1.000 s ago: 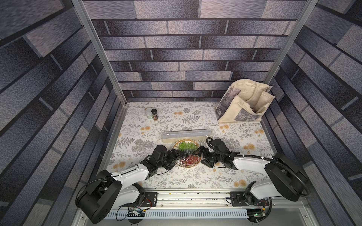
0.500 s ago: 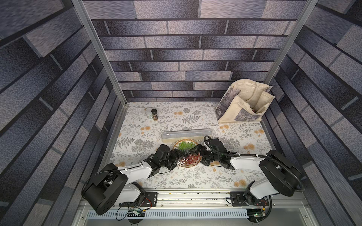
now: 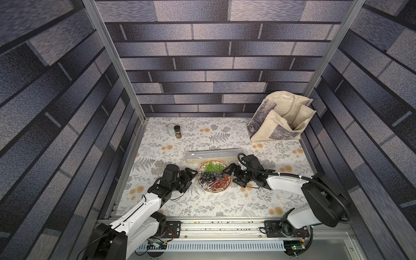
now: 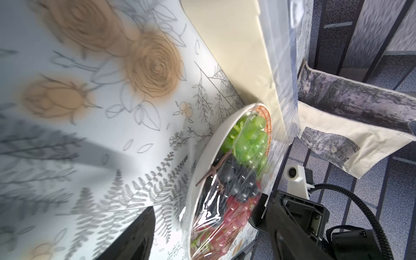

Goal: Wrap the plate with plastic wrap
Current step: Cover the plate with plastic wrap, then move the plastic wrap cutting box to the center of the board.

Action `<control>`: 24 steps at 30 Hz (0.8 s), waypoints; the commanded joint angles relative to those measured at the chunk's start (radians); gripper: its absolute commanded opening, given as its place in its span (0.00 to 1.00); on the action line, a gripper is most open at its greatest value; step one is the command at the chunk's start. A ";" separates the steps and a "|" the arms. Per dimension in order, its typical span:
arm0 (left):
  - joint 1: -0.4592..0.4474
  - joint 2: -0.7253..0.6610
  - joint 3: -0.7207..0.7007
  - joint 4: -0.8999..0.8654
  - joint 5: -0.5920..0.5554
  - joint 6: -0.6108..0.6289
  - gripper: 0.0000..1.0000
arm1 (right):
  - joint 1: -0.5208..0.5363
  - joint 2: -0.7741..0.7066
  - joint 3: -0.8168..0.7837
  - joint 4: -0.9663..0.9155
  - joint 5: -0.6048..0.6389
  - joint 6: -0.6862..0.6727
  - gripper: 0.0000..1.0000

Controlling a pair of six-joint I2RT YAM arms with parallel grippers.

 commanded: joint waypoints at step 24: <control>0.311 0.564 0.480 -0.126 0.230 0.510 0.62 | -0.346 -0.003 0.413 -0.610 0.137 -0.773 0.96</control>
